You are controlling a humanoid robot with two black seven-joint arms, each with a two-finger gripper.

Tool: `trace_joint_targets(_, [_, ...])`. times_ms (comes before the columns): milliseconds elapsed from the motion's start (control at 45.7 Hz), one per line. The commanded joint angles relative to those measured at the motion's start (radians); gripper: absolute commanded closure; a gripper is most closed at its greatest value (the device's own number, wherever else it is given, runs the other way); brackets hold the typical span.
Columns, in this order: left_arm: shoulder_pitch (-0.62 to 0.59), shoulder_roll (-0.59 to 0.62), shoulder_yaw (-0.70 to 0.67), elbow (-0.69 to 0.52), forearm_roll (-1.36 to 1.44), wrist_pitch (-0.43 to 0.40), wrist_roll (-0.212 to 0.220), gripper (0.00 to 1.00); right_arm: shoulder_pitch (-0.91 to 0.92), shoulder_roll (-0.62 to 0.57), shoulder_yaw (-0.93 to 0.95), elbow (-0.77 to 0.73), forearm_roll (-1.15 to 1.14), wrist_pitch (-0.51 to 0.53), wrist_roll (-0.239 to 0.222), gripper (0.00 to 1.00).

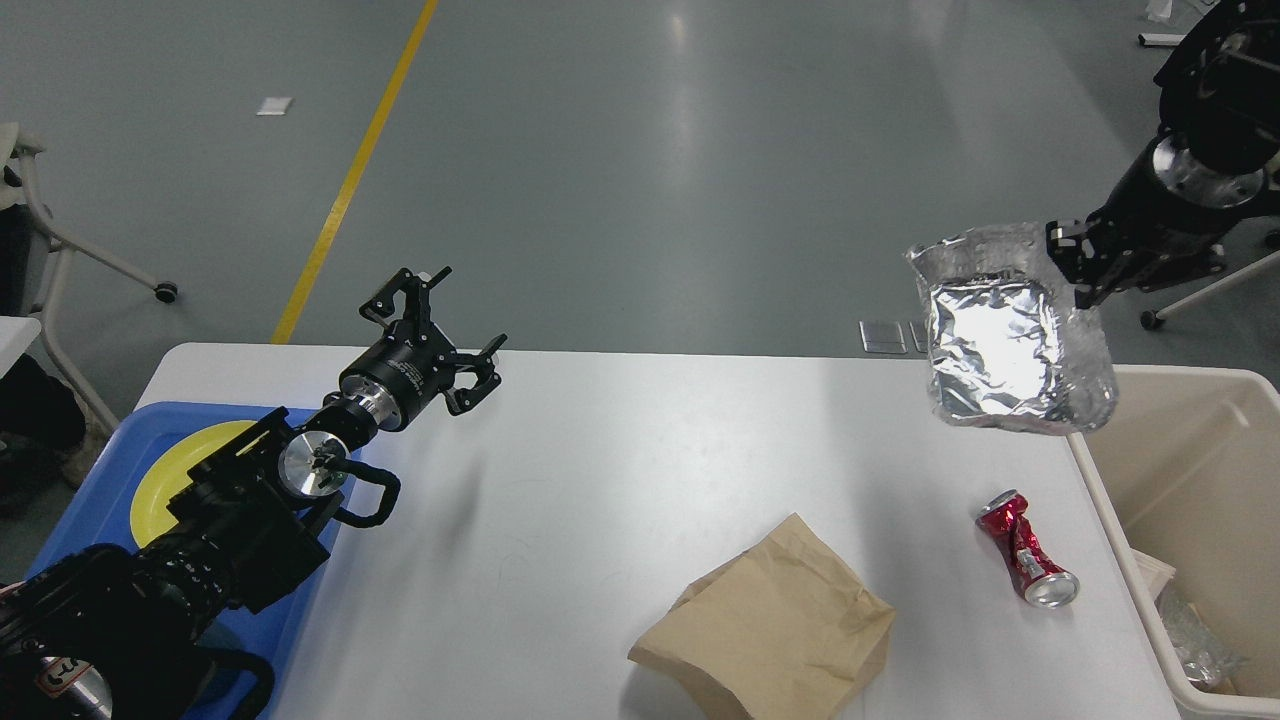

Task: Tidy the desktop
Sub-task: 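Lift the foil bundle and drop it into the white bin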

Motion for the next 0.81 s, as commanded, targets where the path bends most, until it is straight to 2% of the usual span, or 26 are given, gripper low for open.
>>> trace_joint_targets(0, [0.000,0.000,-0.001,0.000,0.000,0.000,0.000,0.03,-0.041,-0.023,-0.057,-0.102,-0.004,0.000,-0.001,1.00])
trace_joint_targets(153, [0.000,0.000,0.001,0.000,0.000,0.000,0.000,0.03,-0.128,-0.092,-0.078,-0.170,-0.002,-0.059,-0.001,1.00])
trace_joint_targets(438, [0.000,0.000,-0.001,0.000,0.000,0.000,0.000,0.03,-0.305,-0.221,-0.064,-0.248,0.018,-0.248,0.001,1.00])
trace_joint_targets(788, [0.000,0.000,-0.001,0.000,0.000,0.000,0.002,0.03,-0.559,-0.272,0.060,-0.256,0.021,-0.720,0.007,1.00])
